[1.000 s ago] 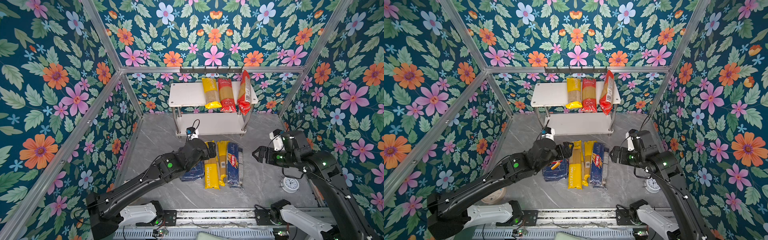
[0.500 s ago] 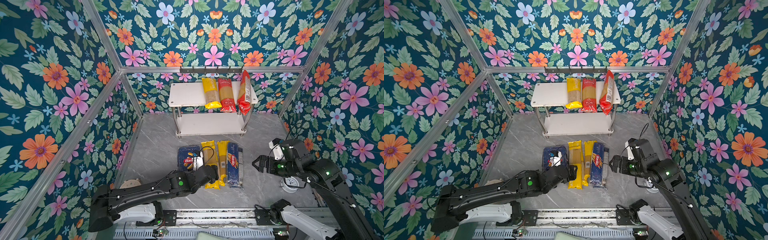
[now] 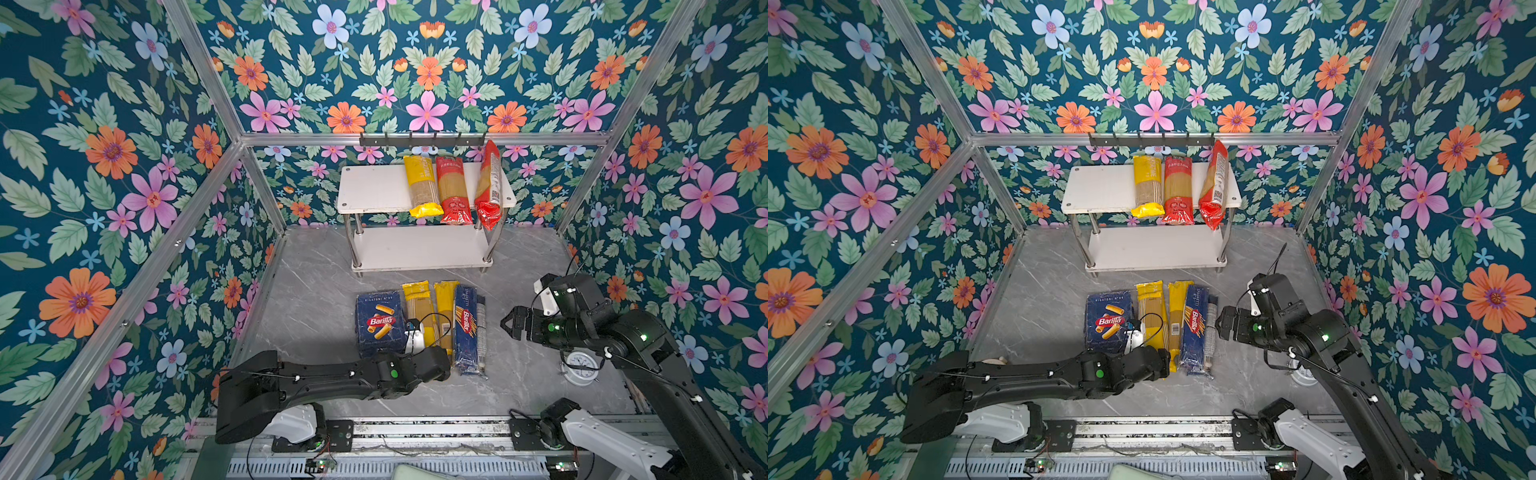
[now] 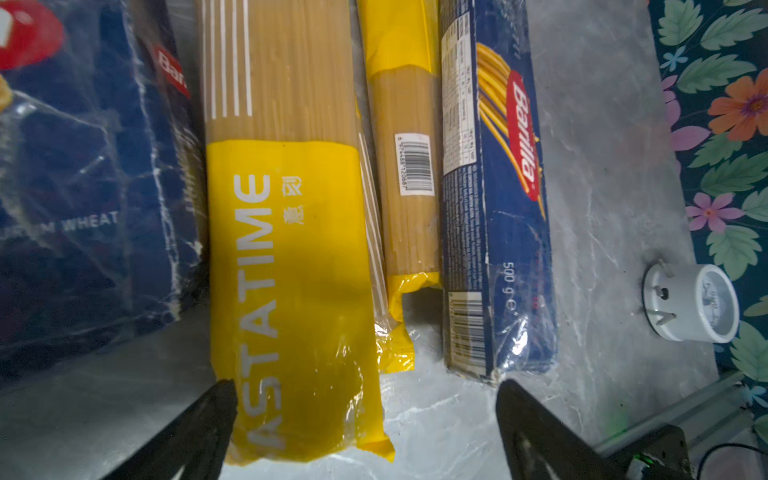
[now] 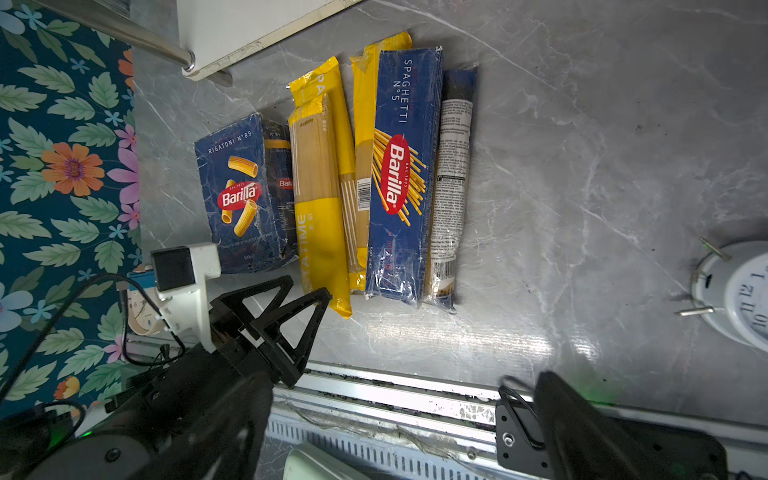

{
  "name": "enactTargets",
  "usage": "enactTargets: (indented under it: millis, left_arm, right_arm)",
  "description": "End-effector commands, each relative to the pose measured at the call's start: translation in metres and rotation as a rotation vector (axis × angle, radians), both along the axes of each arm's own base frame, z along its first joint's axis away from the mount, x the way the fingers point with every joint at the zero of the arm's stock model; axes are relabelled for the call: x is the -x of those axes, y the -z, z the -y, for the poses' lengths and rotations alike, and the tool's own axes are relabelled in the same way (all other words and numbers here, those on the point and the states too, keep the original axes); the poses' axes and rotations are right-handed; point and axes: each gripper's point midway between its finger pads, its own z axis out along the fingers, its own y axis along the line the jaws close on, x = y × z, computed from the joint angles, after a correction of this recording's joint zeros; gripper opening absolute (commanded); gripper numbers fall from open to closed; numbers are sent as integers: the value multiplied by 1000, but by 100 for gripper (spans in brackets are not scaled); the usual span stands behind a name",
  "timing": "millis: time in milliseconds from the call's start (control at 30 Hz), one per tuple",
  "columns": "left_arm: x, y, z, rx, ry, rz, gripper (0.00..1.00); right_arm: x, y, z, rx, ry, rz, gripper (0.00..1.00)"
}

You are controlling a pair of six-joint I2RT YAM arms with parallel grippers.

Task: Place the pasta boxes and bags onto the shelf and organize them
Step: 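Lower the left gripper onto the yellow Pastatime bag on the table, then close the left gripper on the Pastatime bag and tilt it upright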

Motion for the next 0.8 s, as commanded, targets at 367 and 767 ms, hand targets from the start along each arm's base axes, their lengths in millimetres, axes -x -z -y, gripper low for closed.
enactTargets:
  millis: [367, 767]
  left_arm:
    - [1, 25, -13, -30, -12, -45, 99]
    - [-12, 49, 2, -71, 7, -76, 100]
  right_arm:
    - [-14, 3, -12, -13, -32, 15, 99]
    - [-14, 12, -27, -55, -84, -26, 99]
